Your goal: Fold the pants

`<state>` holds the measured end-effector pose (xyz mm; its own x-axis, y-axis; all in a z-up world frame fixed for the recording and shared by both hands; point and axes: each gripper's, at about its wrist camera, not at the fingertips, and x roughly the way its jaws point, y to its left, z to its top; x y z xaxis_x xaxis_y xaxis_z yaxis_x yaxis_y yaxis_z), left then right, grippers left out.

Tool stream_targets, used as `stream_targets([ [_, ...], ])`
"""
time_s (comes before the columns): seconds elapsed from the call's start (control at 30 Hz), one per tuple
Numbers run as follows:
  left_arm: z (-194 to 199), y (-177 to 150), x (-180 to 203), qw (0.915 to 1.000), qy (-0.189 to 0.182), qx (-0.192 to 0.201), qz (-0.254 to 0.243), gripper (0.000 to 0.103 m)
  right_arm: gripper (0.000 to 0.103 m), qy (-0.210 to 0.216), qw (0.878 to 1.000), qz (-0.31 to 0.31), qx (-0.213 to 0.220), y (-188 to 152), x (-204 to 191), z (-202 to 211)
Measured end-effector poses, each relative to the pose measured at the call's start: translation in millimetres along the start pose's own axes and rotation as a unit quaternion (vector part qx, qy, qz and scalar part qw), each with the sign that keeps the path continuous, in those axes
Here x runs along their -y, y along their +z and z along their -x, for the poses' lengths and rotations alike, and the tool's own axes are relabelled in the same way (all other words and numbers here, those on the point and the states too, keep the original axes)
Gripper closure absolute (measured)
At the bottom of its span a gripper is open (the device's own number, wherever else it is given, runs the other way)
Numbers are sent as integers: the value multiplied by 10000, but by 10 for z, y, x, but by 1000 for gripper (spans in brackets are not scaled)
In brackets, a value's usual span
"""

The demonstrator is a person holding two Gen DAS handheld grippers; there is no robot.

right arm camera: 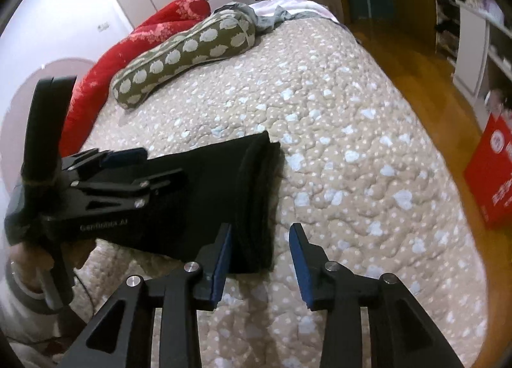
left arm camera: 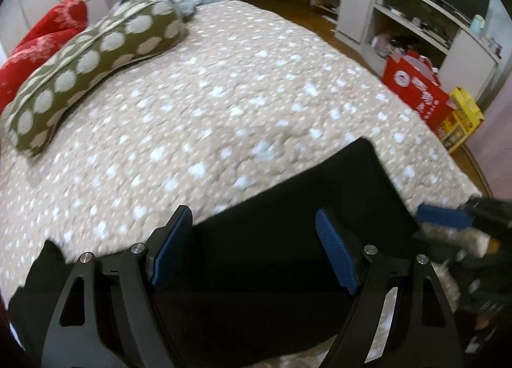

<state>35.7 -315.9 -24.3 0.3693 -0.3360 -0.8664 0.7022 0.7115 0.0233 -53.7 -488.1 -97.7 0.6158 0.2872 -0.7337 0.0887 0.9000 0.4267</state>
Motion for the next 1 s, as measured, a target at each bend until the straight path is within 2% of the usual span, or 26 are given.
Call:
stream_targets([
  [0.13,-46,184,123,9995,-2,-100,-315,23,67,218,9996,-149,-22,-62,7,-73],
  [0.3,-64,454,358,9968,-286,-96,-735,23,66,379,9990,-234,72,-96,15,-114],
  [0.37,-132,525,477,9948,-274,-192,-965,23,66,470,9982,-340,122,-112,47,-121],
  [0.47,-287,587,598,9923,-117,-321,-1188,23,65,542,9976,-394,179,-144,71,-112],
  [0.63,-522,574,698,9892,-204,-611,-1316,23,65,565,9974,-398,222,-157,91,-57],
  [0.73,-576,503,786,9858,-112,-562,-1575,24,65,434,9976,-394,371,-175,127,33],
  [0.83,-588,483,784,9857,-236,-543,-1580,30,63,536,9978,-328,210,-166,124,-58],
  [0.93,-569,464,811,9844,-427,-497,-1633,46,65,887,9945,-402,392,-180,69,-120],
  [1.0,-525,438,841,9827,-514,-433,-1728,60,81,987,9933,-434,413,-185,31,-180],
])
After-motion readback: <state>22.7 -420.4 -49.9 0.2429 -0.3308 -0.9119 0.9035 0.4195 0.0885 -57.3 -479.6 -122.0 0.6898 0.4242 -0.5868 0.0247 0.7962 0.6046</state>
